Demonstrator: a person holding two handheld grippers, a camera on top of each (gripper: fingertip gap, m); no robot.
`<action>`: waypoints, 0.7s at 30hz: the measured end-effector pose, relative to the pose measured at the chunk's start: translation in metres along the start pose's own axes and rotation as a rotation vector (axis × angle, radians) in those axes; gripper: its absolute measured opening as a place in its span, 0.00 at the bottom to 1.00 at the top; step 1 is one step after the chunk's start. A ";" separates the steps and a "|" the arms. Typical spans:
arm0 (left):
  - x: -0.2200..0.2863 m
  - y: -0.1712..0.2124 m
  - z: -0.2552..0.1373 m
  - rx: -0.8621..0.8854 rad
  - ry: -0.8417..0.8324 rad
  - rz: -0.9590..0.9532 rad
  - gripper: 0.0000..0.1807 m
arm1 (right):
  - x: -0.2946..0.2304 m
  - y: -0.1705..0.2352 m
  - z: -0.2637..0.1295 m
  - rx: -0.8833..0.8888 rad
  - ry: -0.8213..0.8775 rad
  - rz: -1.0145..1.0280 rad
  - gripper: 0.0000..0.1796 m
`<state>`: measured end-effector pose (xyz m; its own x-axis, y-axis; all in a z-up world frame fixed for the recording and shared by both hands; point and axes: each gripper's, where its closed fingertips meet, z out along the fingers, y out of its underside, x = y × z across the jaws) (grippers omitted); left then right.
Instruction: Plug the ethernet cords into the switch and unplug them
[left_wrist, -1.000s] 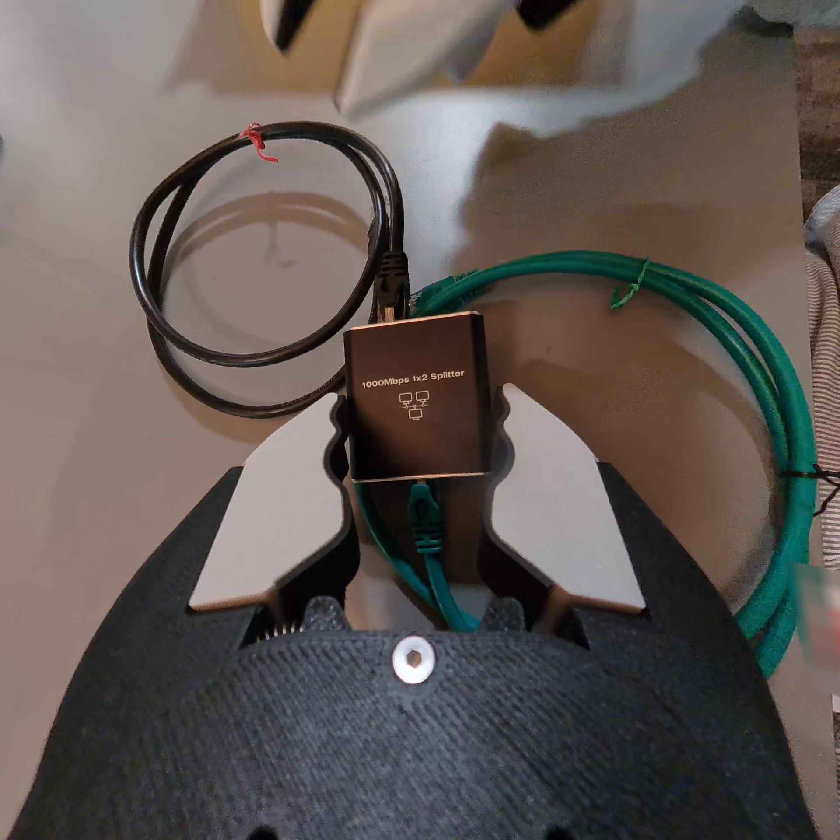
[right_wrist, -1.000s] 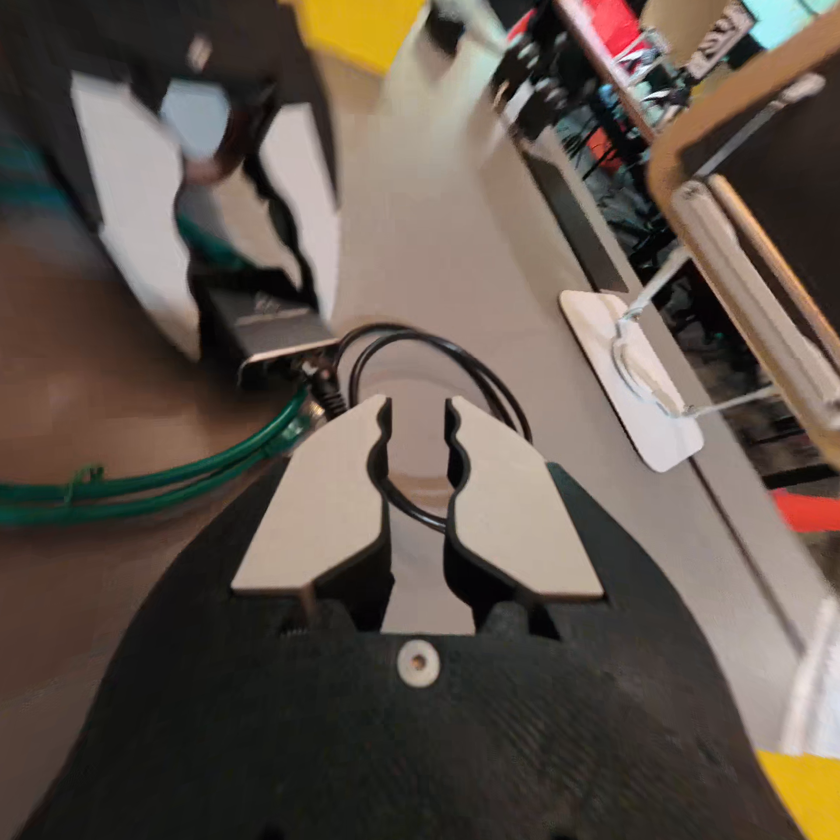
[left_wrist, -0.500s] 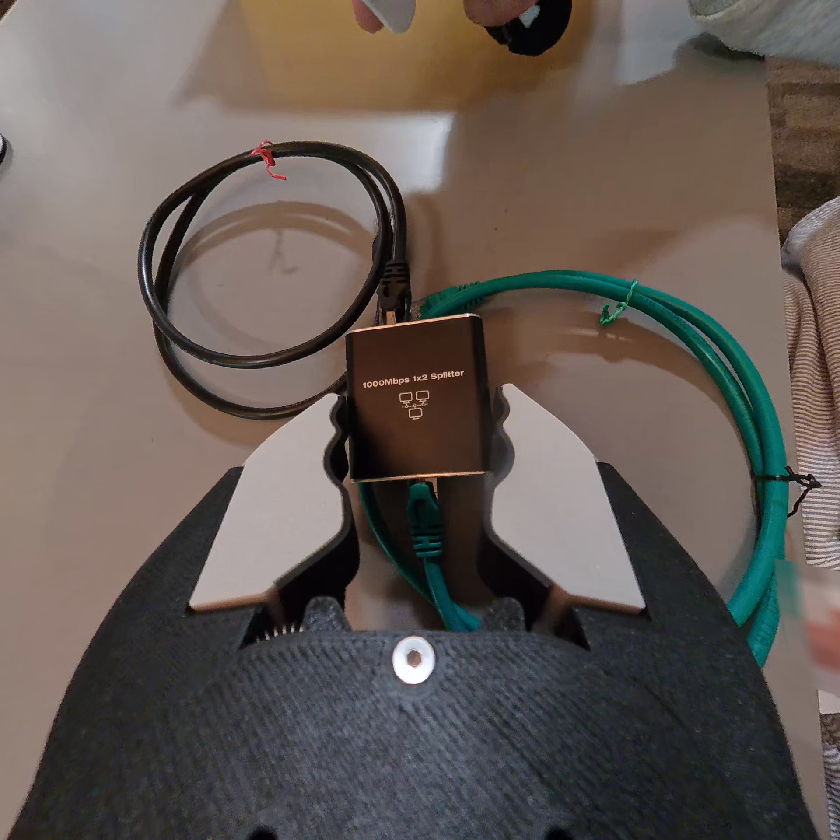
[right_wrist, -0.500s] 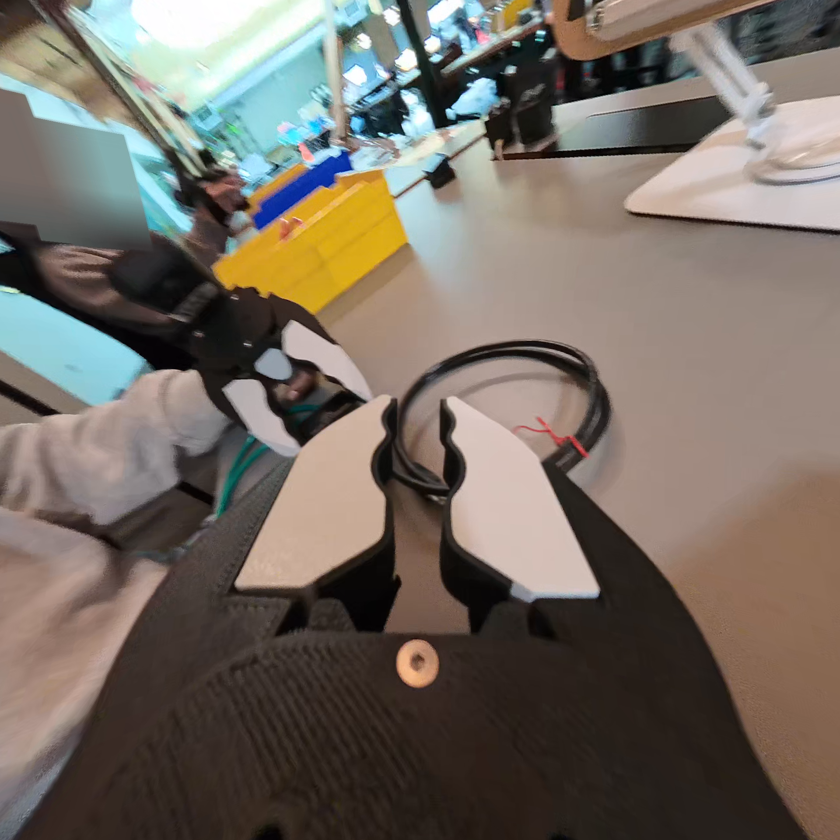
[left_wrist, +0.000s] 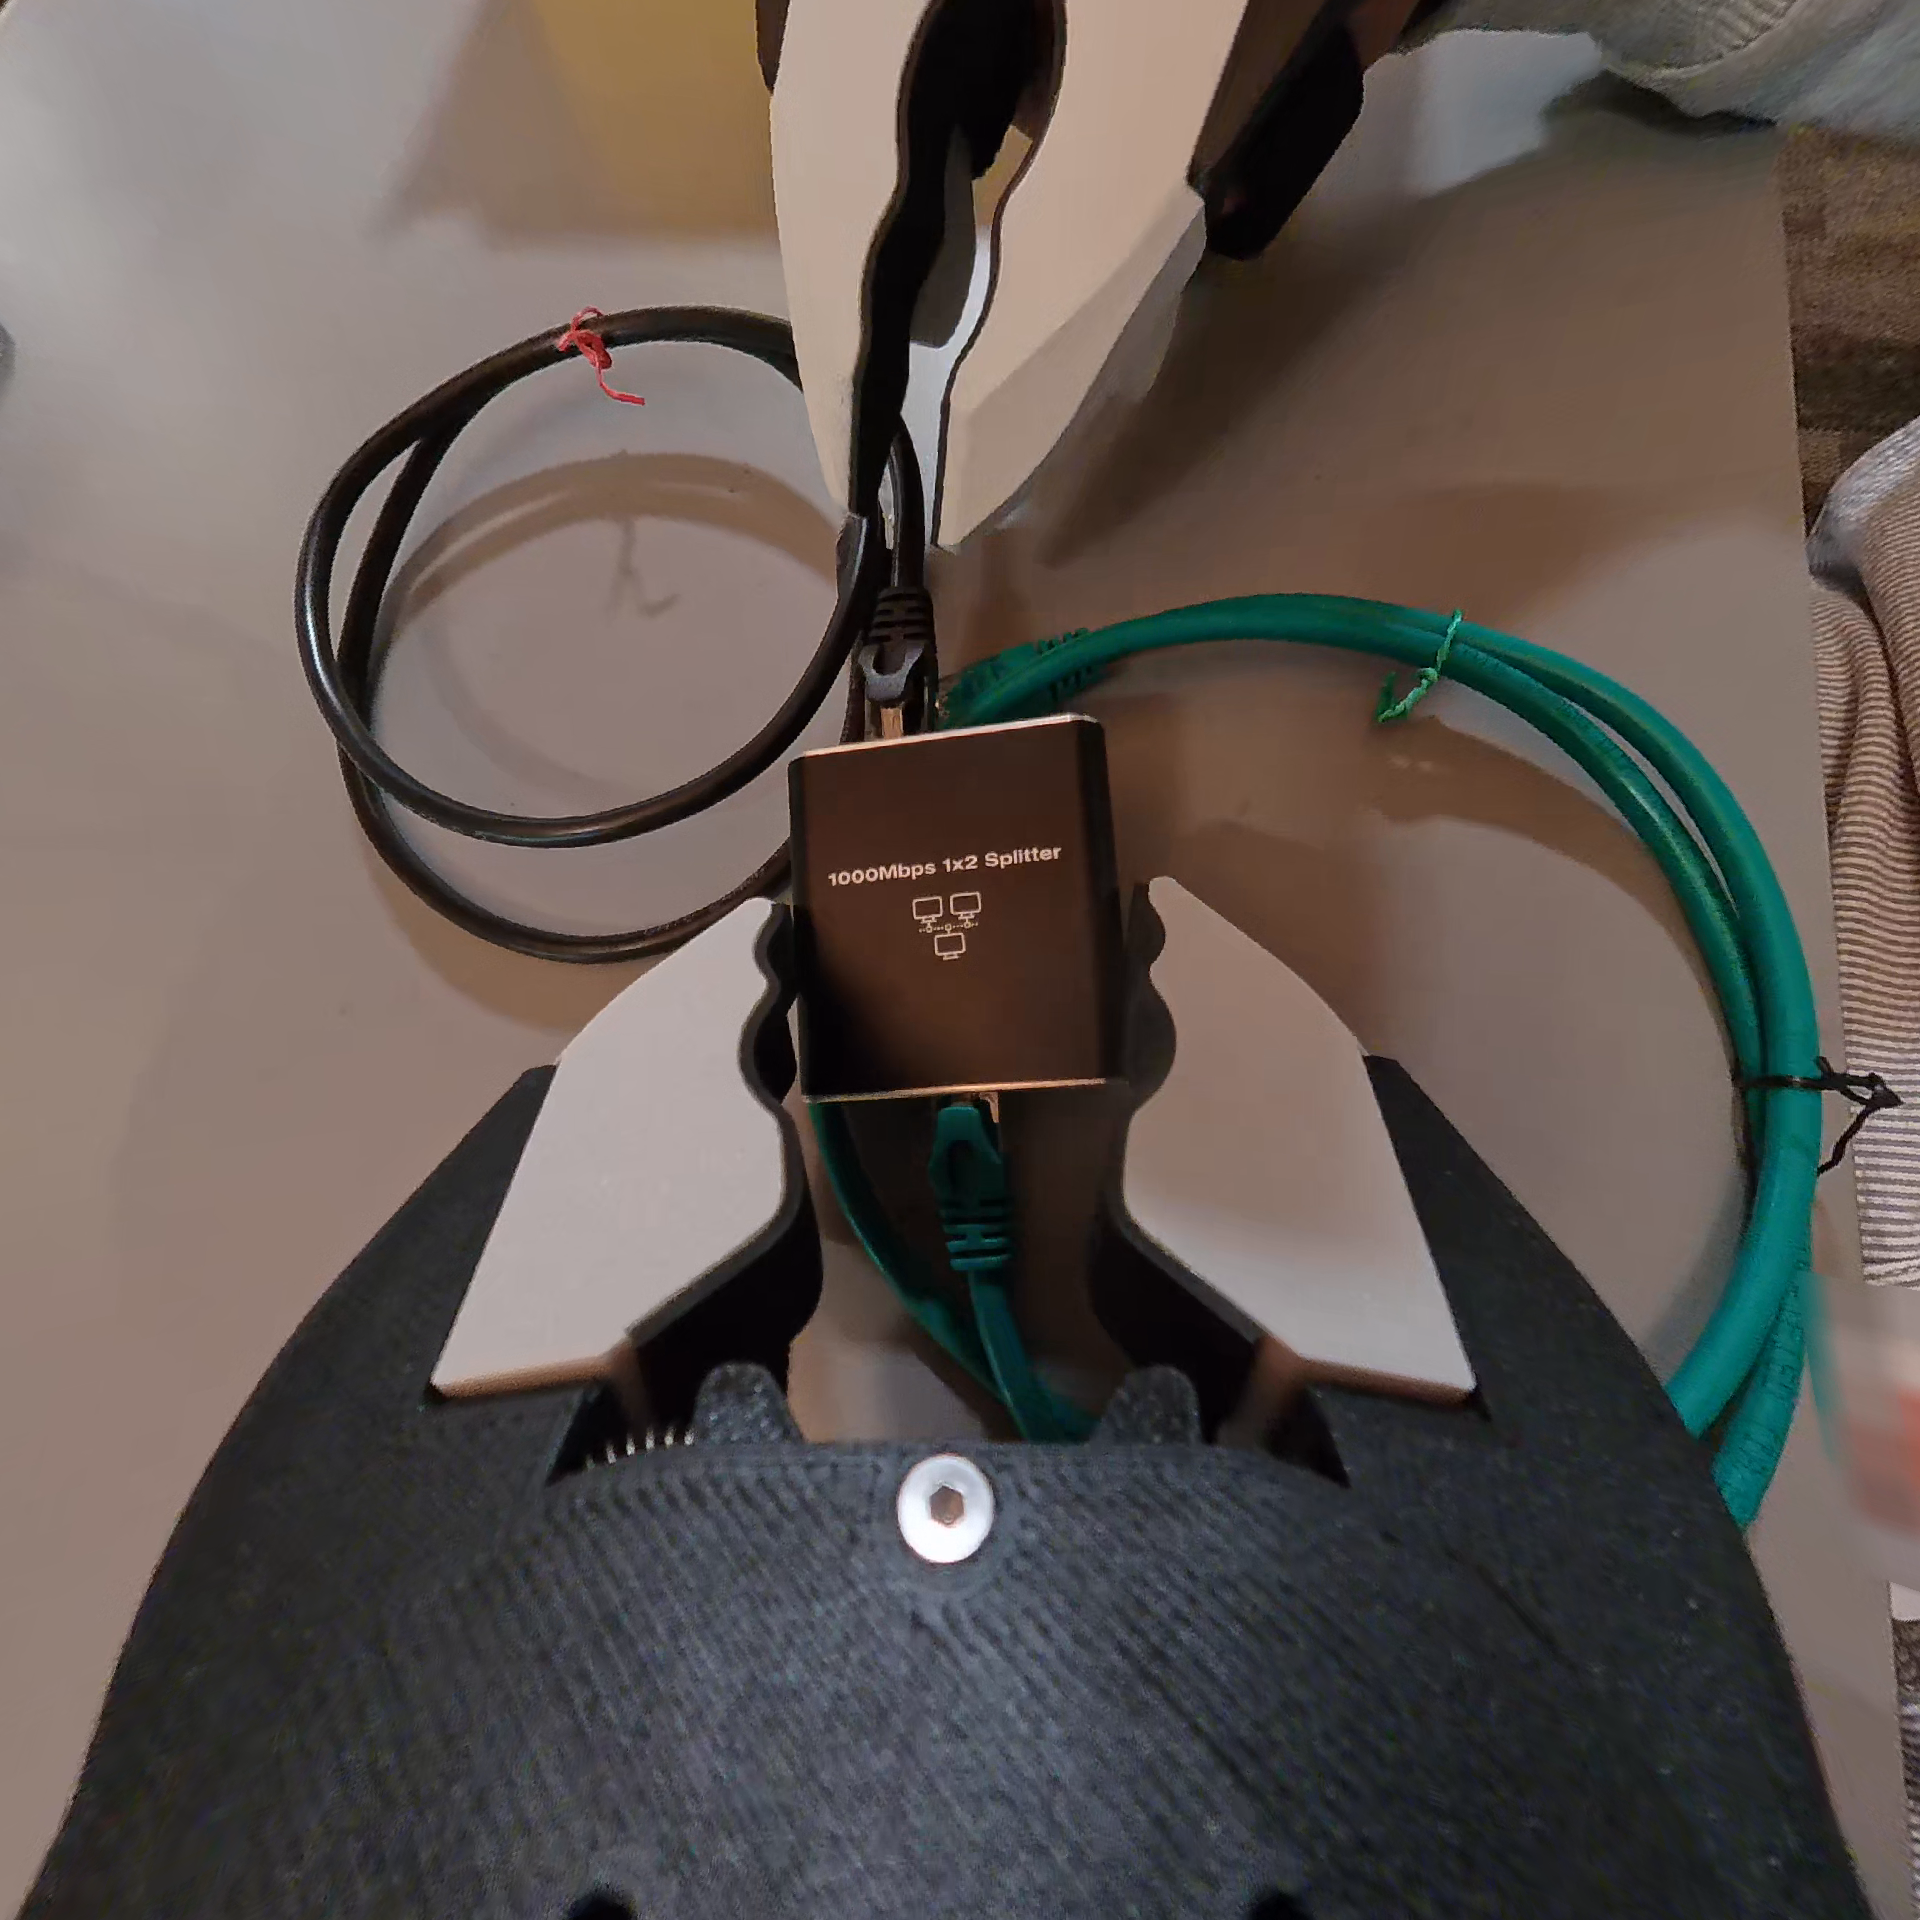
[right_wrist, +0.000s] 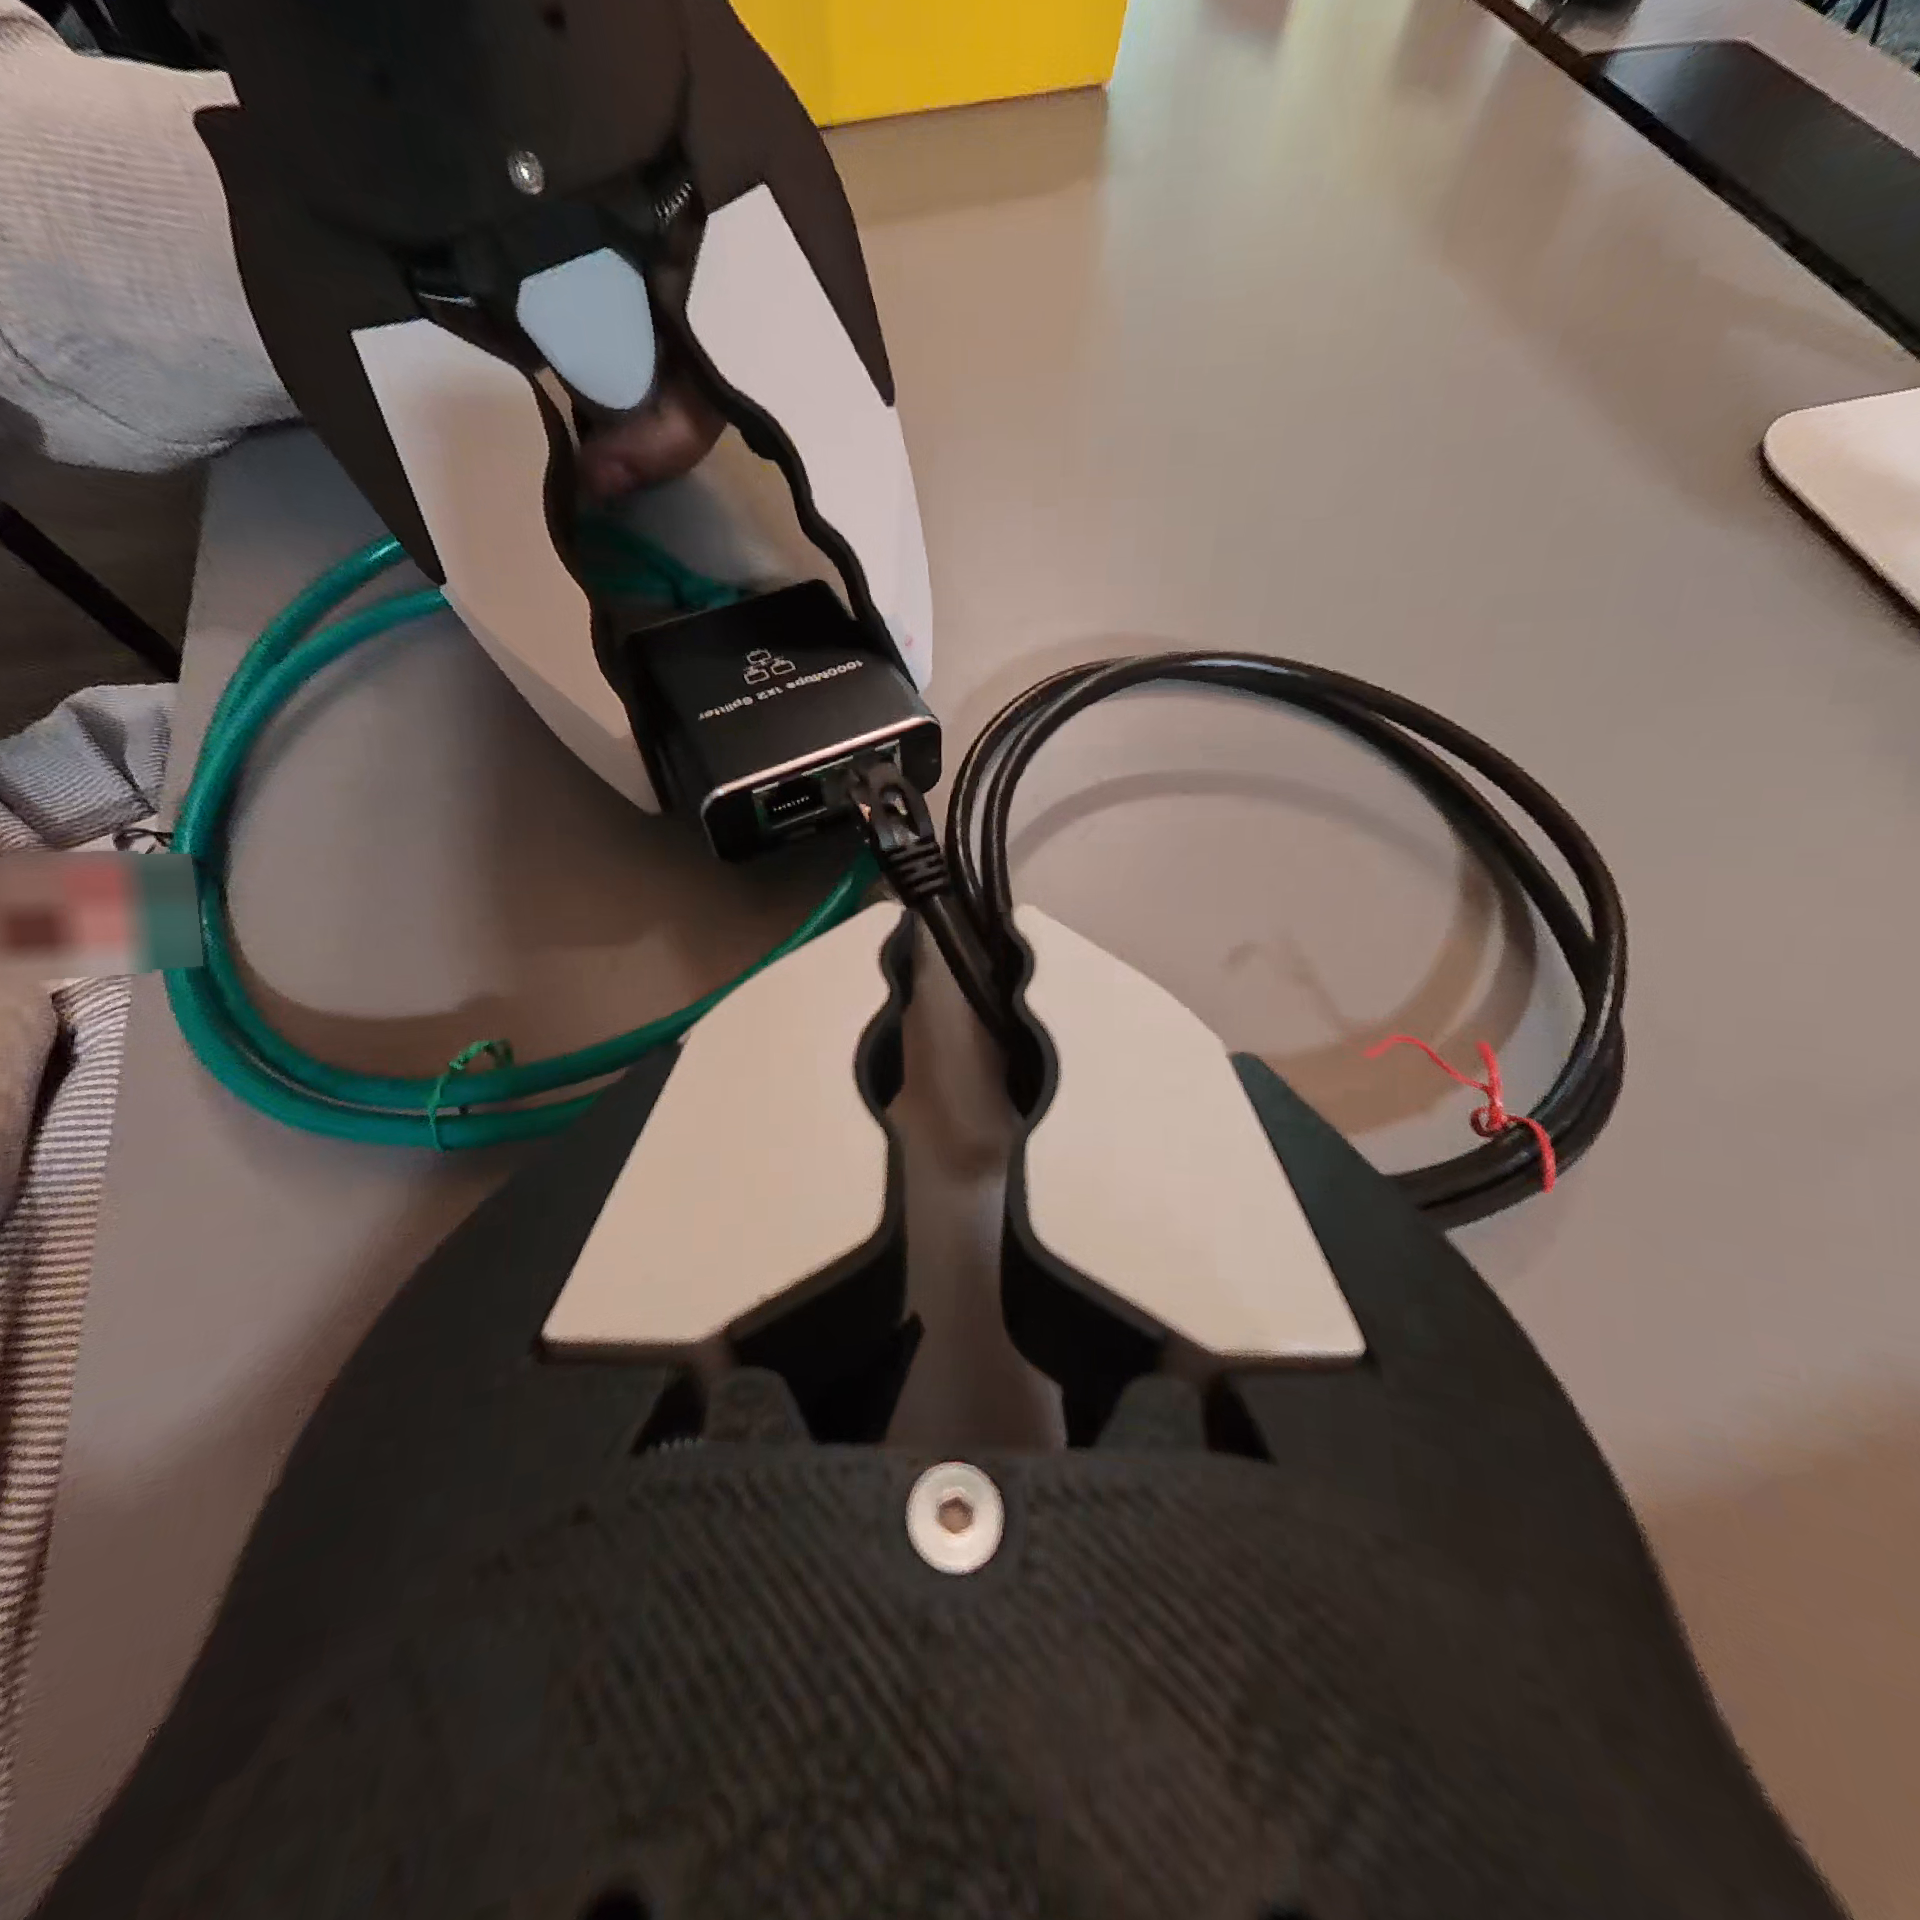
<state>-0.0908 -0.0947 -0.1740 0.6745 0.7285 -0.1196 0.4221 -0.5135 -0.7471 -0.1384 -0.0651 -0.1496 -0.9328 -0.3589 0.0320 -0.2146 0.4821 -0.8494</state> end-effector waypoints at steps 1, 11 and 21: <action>0.000 0.000 0.000 0.000 0.001 0.001 0.35 | 0.000 -0.001 0.000 0.004 0.001 -0.009 0.08; 0.000 0.001 0.001 -0.011 -0.002 0.008 0.35 | 0.000 0.008 0.008 -0.072 0.084 -0.205 0.05; 0.002 0.002 0.002 -0.020 -0.003 0.025 0.35 | -0.005 0.007 0.005 -0.059 0.038 -0.229 0.04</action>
<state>-0.0901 -0.0937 -0.1773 0.6829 0.7170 -0.1399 0.4172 -0.5400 -0.7310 -0.1333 -0.0642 -0.1581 -0.8678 -0.4343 0.2414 -0.4376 0.4377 -0.7854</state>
